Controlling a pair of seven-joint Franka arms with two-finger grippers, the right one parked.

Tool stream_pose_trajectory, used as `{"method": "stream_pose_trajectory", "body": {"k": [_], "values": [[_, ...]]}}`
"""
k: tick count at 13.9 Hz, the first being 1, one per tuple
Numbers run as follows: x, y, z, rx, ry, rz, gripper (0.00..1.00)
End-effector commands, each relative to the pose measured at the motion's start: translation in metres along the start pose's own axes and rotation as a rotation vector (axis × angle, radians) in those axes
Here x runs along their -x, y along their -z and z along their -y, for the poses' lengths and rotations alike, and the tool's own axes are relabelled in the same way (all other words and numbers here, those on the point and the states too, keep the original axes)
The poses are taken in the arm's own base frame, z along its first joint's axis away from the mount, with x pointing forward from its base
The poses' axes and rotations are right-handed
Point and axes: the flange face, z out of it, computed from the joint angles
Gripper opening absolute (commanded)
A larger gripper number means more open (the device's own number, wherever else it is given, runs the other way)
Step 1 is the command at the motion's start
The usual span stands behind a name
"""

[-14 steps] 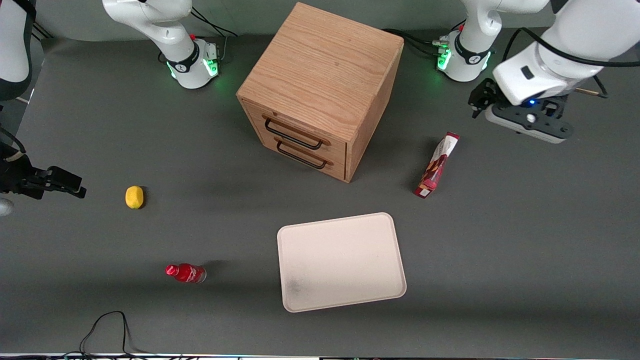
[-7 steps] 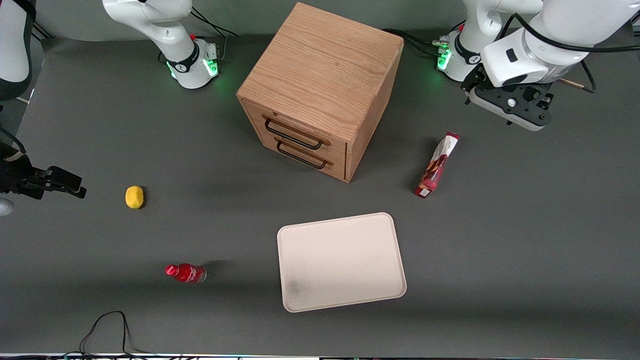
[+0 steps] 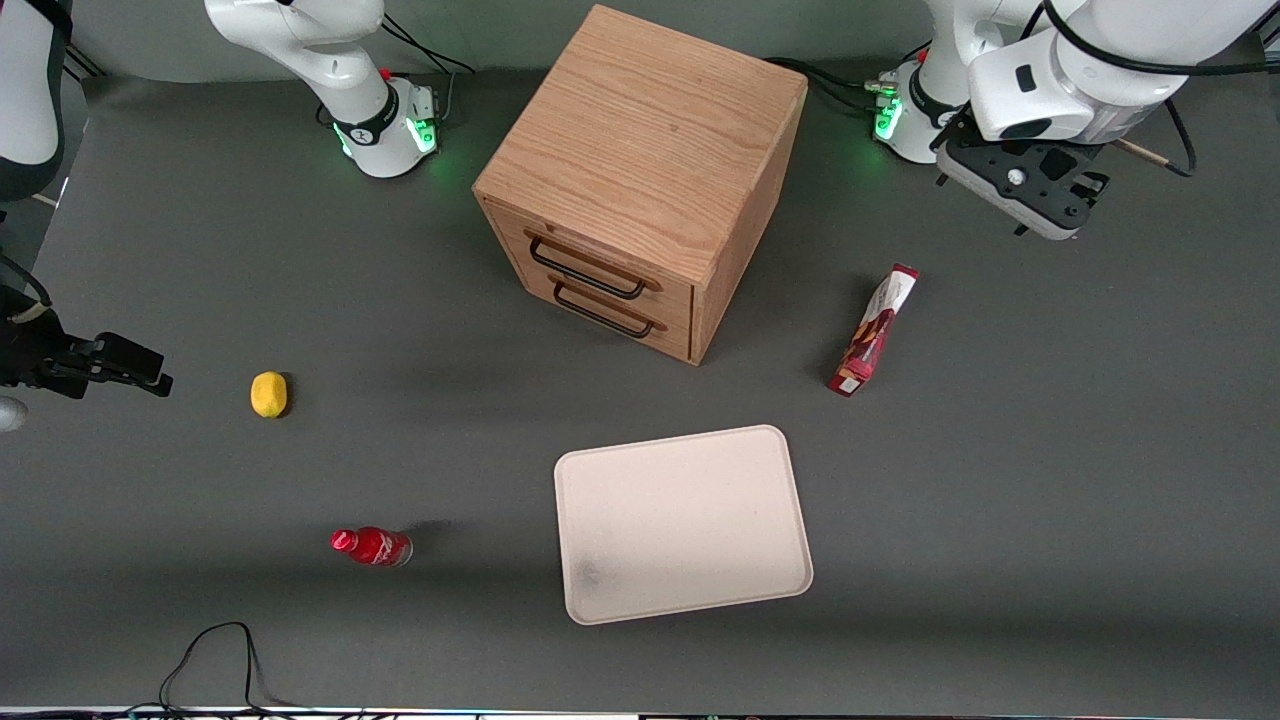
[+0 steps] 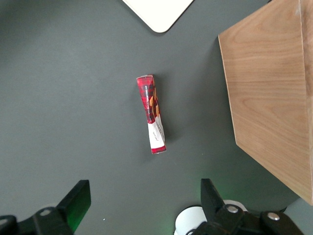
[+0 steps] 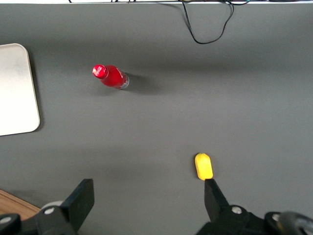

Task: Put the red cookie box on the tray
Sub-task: 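Move the open left gripper down over the red plaid cookie box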

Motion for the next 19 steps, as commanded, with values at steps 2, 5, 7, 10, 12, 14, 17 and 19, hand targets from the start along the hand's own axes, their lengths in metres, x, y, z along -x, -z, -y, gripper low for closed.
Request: {"method": "stream_pose_trajectory", "body": {"k": [2,5,7,10,12,14,17,19], "values": [[0.002,-0.035,-0.001,0.008,-0.025,-0.002,1.00],[-0.007,-0.090,0.004,0.000,-0.023,-0.018,1.00],[-0.011,-0.129,0.007,-0.011,-0.040,-0.042,1.00],[-0.012,-0.176,0.009,-0.024,-0.043,-0.065,1.00],[-0.010,-0.208,0.009,-0.032,-0.049,-0.083,1.00],[-0.012,-0.232,0.010,-0.040,-0.049,-0.097,1.00],[-0.011,-0.282,0.010,-0.053,-0.053,-0.116,1.00],[-0.008,-0.304,0.009,-0.058,-0.053,-0.126,1.00]]}}
